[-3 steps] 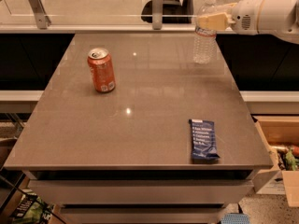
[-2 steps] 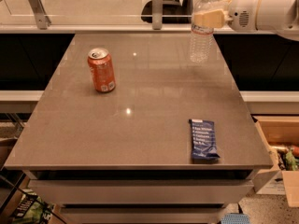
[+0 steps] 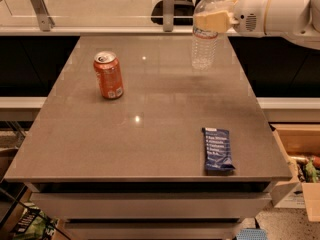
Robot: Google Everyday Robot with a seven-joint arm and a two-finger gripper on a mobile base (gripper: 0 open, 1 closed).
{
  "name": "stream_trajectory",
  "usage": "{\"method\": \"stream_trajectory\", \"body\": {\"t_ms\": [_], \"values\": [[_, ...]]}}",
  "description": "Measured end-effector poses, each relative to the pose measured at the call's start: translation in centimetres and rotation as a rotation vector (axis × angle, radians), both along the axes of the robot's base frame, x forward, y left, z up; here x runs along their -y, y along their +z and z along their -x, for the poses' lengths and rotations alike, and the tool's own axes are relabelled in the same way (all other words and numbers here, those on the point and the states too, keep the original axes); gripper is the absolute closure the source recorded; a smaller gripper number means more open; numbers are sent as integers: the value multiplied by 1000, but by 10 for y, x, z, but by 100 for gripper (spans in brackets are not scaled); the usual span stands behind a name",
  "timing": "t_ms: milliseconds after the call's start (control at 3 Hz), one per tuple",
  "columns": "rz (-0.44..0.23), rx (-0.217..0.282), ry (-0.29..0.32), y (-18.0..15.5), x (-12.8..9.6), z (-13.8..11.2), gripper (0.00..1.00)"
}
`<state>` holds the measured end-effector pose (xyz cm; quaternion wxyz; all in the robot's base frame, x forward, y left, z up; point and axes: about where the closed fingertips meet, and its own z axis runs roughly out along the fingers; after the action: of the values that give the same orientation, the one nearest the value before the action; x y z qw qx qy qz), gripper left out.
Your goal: Move water bottle near coke can
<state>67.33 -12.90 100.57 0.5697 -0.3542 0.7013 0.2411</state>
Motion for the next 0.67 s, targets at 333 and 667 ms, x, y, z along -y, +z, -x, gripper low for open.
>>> {"method": "stream_trajectory", "body": {"t_ms": [333,667], "values": [[-2,3,18,-2,-21,15,100],[2,8,40,-7,-48,29,100]]}}
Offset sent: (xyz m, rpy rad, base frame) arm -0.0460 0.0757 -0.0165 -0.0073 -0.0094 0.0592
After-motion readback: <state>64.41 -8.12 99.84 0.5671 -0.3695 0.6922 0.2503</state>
